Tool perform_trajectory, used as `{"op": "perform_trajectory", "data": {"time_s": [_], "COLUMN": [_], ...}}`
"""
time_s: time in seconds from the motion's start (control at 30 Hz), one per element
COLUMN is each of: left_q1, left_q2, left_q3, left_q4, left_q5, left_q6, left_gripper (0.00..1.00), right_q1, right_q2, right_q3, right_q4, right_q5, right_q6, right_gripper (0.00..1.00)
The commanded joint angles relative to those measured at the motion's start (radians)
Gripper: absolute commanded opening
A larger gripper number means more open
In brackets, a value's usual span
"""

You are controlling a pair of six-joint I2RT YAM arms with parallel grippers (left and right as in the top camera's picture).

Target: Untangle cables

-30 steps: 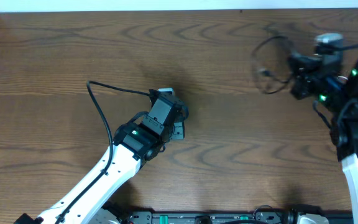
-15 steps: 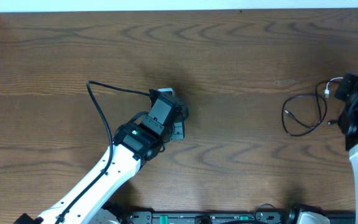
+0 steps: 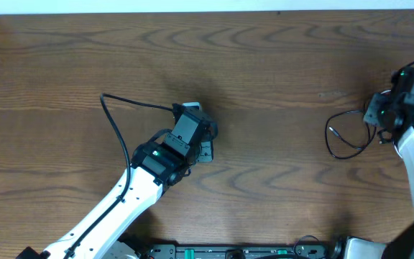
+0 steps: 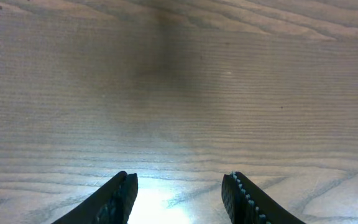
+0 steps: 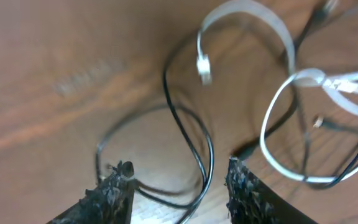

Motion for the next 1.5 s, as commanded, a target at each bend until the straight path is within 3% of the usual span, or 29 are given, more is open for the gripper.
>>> {"op": "perform_trajectory", "data": {"time_s": [0.0, 0.53, 0.6, 0.67, 0.7, 0.93, 1.23, 1.47], "left_q1": [0.000, 0.000, 0.000, 0.000, 0.000, 0.000, 0.000, 0.000], "left_q2": [0.004, 0.004, 0.004, 0.004, 0.004, 0.004, 0.004, 0.004], "left_q3": [-0.005, -0.005, -0.005, -0.005, -0.005, -0.005, -0.005, -0.005], "left_q4": [-0.006, -0.007, -0.007, -0.007, -0.007, -0.007, -0.007, -0.007], "left_q5": [-0.020, -0.020, -0.020, -0.020, -0.020, -0.020, -0.020, -0.020], "left_q6": [0.018, 0.018, 0.018, 0.018, 0.018, 0.018, 0.018, 0.018], "left_gripper": [0.49, 0.49, 0.49, 0.49, 0.49, 0.49, 0.49, 0.49], "right_q1": [-0.003, -0.032, -0.040, -0.046, -0.047, -0.048, -0.053, -0.084], "right_q2": [0.079, 0.351, 0.372, 0.387, 0.388, 0.348, 0.101, -0.085], "right_q3": [0.012, 0.012, 0.012, 0.012, 0.012, 0.042, 0.179, 0.197], "right_q4": [-0.019, 0.010, 0.010, 0.011, 0.010, 0.006, 0.008, 0.091], "right_q5": [0.069, 0.132, 0.132, 0.124, 0.124, 0.036, 0.009, 0.182], "right_q6": [0.012, 0.026, 0.036, 0.035, 0.035, 0.034, -0.023, -0.042], "right_gripper": [0.46, 0.43, 0.35, 0.16, 0.01, 0.01, 0.01, 0.01]}}
